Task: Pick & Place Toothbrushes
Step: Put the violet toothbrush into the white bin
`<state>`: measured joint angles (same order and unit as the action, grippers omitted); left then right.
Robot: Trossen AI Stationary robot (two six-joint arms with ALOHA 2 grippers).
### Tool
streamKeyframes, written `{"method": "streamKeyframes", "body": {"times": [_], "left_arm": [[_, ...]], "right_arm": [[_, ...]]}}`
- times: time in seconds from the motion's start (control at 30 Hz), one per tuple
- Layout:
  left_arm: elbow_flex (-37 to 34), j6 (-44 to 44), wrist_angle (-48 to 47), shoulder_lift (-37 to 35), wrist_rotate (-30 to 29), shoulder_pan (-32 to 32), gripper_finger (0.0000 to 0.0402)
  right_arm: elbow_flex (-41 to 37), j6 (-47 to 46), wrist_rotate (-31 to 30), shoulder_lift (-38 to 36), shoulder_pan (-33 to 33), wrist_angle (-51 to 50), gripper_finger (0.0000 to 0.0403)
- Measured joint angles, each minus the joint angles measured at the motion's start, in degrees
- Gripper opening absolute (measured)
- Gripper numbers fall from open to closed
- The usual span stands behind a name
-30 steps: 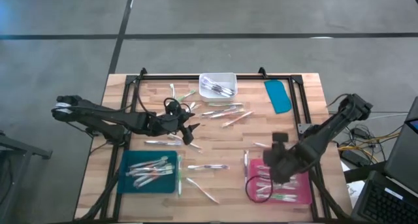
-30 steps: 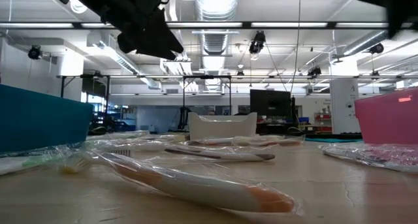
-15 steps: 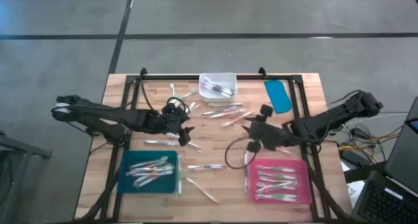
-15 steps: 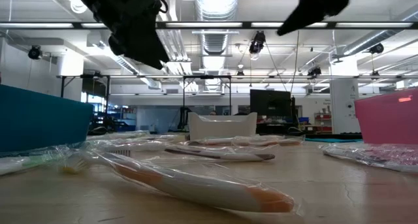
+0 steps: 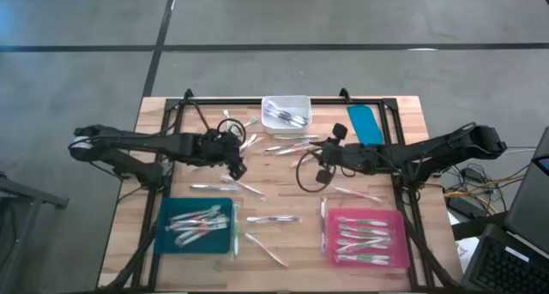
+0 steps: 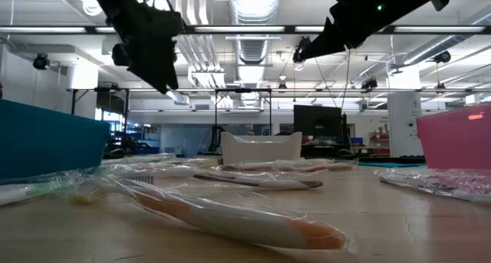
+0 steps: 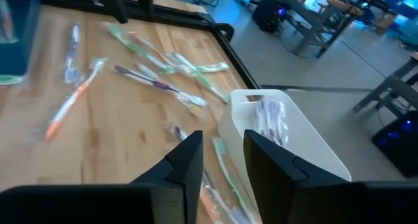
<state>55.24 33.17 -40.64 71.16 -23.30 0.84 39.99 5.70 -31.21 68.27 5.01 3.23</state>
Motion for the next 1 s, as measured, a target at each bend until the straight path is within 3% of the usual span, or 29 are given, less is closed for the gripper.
{"method": "streamKeyframes", "body": {"times": [0.33,1.0], "left_arm": [[0.09,-1.17,-0.42,6.26,5.96,7.16,0.0224],[10.67,-4.55,-3.45,26.28,6.52,13.73,0.0224]], "right_arm": [[-0.09,-2.07,0.23,0.0,-0.8,-1.54,0.01],[-0.07,-2.06,0.18,0.0,-0.8,-2.25,0.0164]]}}
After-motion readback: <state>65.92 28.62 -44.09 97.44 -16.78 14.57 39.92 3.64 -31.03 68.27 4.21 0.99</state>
